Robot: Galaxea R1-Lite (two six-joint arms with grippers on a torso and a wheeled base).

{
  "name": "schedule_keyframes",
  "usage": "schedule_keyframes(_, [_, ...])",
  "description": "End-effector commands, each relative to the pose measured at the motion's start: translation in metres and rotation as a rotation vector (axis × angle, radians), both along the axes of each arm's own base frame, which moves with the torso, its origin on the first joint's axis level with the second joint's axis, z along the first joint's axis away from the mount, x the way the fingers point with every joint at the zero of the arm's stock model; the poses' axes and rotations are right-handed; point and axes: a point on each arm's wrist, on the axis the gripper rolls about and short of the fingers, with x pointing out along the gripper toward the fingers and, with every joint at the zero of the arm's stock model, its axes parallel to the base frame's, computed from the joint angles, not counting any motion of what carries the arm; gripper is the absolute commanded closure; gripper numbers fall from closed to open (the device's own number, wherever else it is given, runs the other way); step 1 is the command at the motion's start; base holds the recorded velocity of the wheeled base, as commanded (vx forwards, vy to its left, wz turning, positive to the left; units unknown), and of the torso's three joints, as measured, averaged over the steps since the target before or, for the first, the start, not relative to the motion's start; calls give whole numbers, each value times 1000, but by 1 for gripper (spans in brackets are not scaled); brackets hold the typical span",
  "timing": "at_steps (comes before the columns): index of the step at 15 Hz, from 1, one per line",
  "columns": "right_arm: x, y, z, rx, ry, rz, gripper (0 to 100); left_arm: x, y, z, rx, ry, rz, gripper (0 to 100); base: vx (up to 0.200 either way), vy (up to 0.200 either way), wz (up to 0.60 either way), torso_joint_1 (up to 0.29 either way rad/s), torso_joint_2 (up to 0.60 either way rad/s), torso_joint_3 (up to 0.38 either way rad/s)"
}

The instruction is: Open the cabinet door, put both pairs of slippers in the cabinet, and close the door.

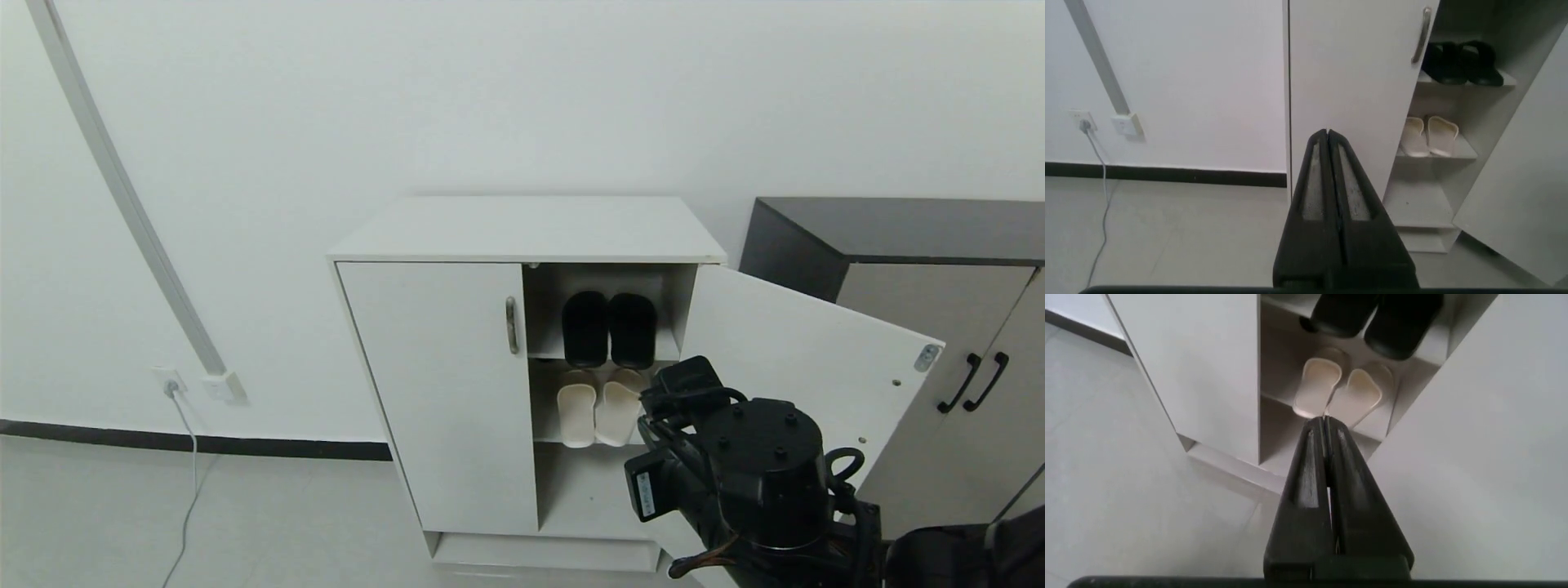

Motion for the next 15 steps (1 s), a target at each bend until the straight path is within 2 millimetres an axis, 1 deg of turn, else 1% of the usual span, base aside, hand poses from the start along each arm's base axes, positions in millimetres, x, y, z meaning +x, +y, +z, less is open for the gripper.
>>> schedule_keyframes(1, [0,0,-1,-3,2,0,100,0,0,0,0,1,1,100,0,0,0,178,-500,-320])
schedule_keyframes(7, [-1,-1,-2,-6,3,-1,100,0,0,0,0,1,1,100,0,0,0,199,-518,-319])
schedule_keyframes(15, [2,-2,0,14,-11,-13,100,0,0,0,0,1,-1,100,0,0,0,246,-575,-331])
